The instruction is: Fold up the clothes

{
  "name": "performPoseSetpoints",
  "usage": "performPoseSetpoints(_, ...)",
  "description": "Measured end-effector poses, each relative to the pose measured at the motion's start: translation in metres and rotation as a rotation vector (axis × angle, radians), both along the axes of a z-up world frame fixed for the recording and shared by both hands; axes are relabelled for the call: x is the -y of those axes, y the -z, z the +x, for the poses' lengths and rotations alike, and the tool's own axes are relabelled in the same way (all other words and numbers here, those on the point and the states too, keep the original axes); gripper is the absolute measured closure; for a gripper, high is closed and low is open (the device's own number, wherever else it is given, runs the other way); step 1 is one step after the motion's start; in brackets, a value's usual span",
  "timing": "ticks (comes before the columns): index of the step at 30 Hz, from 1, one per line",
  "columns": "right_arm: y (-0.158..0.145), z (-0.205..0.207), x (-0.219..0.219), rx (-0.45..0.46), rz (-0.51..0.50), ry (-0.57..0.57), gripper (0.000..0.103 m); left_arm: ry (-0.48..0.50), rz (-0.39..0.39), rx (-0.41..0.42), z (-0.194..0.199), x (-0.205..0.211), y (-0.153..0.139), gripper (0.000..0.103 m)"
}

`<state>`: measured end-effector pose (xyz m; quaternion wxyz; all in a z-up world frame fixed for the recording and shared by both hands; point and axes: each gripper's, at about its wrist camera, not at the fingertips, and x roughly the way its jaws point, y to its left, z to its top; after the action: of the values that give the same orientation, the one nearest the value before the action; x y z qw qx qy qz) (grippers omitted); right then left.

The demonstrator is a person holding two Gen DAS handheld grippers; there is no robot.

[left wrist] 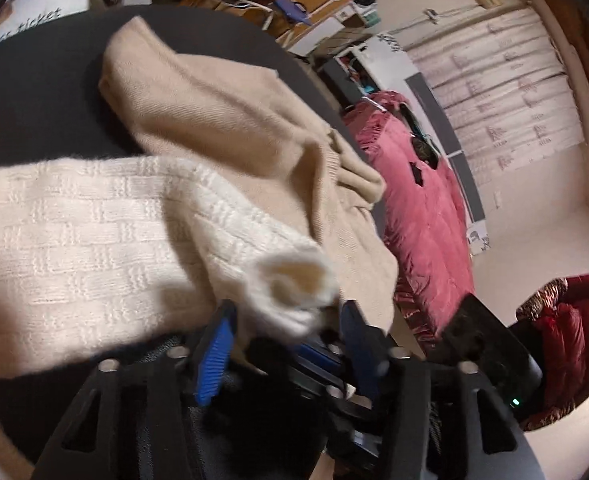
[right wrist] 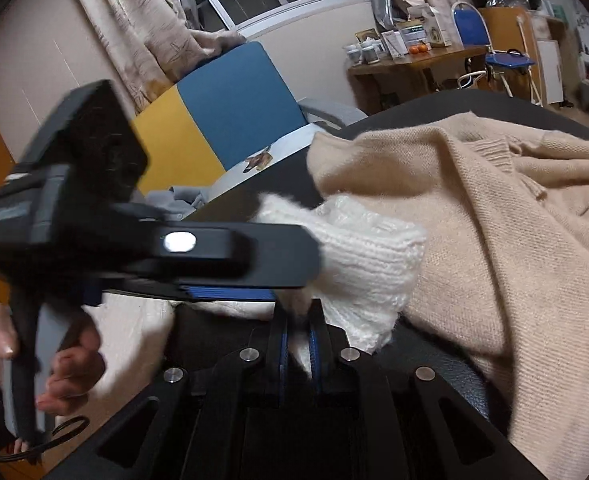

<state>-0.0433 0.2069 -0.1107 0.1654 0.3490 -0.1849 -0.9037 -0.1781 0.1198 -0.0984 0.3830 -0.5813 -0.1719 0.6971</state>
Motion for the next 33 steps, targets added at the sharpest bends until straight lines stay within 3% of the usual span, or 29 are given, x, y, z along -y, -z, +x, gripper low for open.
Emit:
performPoseSetpoints(1, -0.001, 0.002, -0.002, -0.005, -0.001, 0.005, 0.091, -0.008, -0.028, -0.006, -0.001, 0.0, 0.002, 0.069)
performPoseSetpoints(2, -0.002, 0.003, -0.004, -0.007, -0.005, 0.011, 0.089, -0.016, -0.054, -0.014, -0.003, 0.001, 0.003, 0.088)
performPoseSetpoints(3, -0.002, 0.005, -0.006, -0.003, -0.012, 0.017, 0.08, -0.024, -0.065, -0.015, -0.004, 0.003, 0.005, 0.095)
performPoseSetpoints(7, 0.0, 0.014, -0.012, 0.018, -0.03, 0.039, 0.046, -0.066, -0.069, -0.033, -0.009, 0.012, 0.0, 0.096)
performPoseSetpoints(9, 0.002, 0.018, -0.013, 0.038, -0.035, 0.047, 0.039, -0.088, -0.039, -0.038, -0.012, 0.02, -0.008, 0.096)
performPoseSetpoints(14, 0.009, 0.029, -0.012, 0.093, -0.133, 0.034, 0.034, -0.217, 0.113, -0.114, -0.019, 0.072, -0.058, 0.097)
performPoseSetpoints(16, 0.01, 0.029, -0.004, 0.105, -0.177, -0.002, 0.027, -0.281, 0.16, -0.159, -0.02, 0.101, -0.081, 0.097)
performPoseSetpoints(19, 0.012, 0.023, 0.012, 0.129, -0.266, -0.053, 0.019, -0.374, 0.199, -0.225, -0.018, 0.152, -0.113, 0.097)
performPoseSetpoints(23, 0.011, 0.013, 0.041, 0.153, -0.354, -0.117, 0.018, -0.501, 0.219, -0.292, -0.014, 0.225, -0.146, 0.097)
performPoseSetpoints(27, 0.005, 0.002, 0.075, 0.147, -0.435, -0.196, 0.018, -0.605, 0.237, -0.341, 0.003, 0.293, -0.166, 0.097)
performPoseSetpoints(33, 0.003, -0.008, 0.14, 0.185, -0.48, -0.32, 0.018, -0.69, 0.265, -0.394, 0.025, 0.359, -0.174, 0.097)
